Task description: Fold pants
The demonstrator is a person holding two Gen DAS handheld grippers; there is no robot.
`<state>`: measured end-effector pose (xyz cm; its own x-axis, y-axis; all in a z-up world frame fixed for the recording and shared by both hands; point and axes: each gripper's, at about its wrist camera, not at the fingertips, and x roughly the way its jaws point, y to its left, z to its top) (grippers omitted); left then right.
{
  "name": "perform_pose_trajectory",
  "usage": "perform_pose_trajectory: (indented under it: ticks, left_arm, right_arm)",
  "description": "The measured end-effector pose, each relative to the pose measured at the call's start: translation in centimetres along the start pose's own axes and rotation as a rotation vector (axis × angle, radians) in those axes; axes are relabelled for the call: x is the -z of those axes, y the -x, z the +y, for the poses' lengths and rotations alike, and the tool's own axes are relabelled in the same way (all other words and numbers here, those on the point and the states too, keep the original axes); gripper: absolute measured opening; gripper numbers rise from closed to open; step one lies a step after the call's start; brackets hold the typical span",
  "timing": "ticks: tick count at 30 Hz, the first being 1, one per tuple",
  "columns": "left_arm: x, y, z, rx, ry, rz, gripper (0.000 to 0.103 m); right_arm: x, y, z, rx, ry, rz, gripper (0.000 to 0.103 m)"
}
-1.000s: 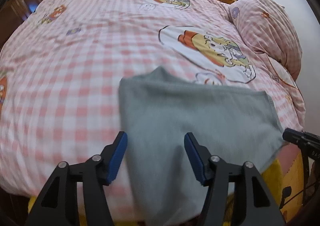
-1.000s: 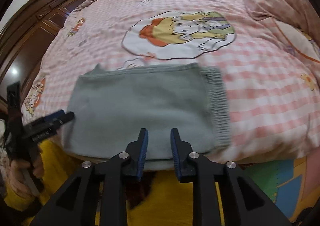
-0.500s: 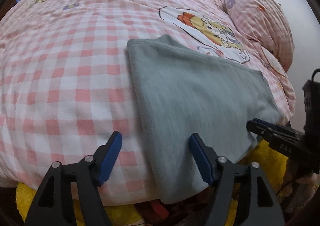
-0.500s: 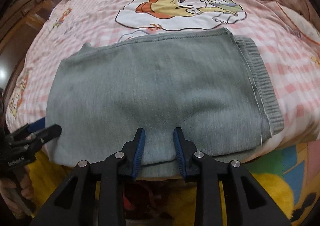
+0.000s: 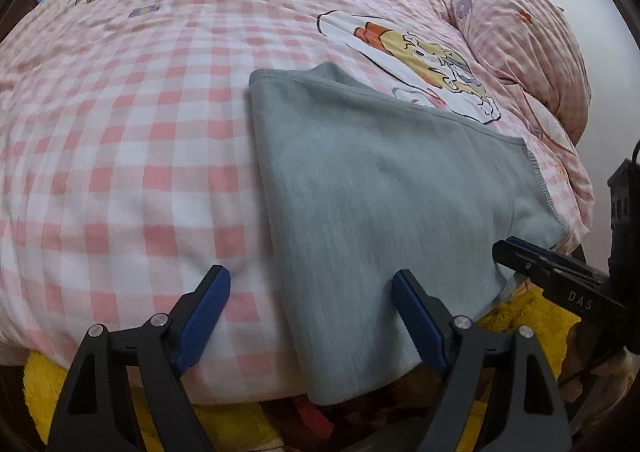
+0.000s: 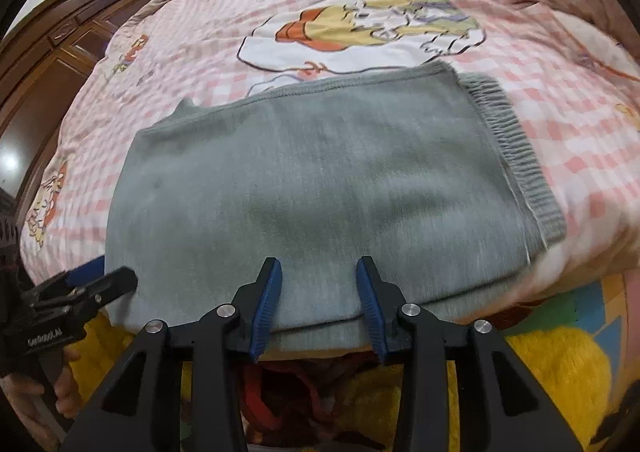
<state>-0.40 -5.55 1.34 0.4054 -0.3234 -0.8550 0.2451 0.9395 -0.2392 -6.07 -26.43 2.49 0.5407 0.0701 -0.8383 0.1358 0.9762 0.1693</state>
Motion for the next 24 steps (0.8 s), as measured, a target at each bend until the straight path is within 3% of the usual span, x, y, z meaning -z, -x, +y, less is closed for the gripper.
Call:
perform_pose_trajectory:
  ticks: [5, 14, 16, 18, 20, 24]
  left_arm:
    - [1.4, 0.6, 0.3, 0.006, 0.032, 0.007, 0.086]
    - [2.5, 0.9, 0.9, 0.038, 0.114, -0.017, 0.083]
    - [2.5, 1.1, 0.9, 0.042, 0.122, -0.029, 0.075]
    - [2.6, 1.5, 0.9, 0.063, 0.119, -0.041, 0.054]
    - [2.5, 1.8, 0.8, 0.104, 0.119, -0.047, 0.043]
    - [2.7, 1.6, 0.4, 0.110, 0.104, -0.045, 0.042]
  right_arm:
    - [0.7, 1.2, 1.3, -0.068, 0.027, -0.033, 0.040]
    - [1.1, -0.5, 1.8, -0.054, 0.050, -0.009, 0.040]
    - [1.1, -0.6, 1.9, -0.050, 0.052, -0.007, 0.040]
    - [1.2, -0.6, 1.8, -0.052, 0.053, -0.009, 0.040]
    - [1.2, -0.7, 1.7, -0.058, 0.050, -0.009, 0.040]
    - [1.3, -0.9, 1.5, -0.074, 0.036, -0.010, 0.040]
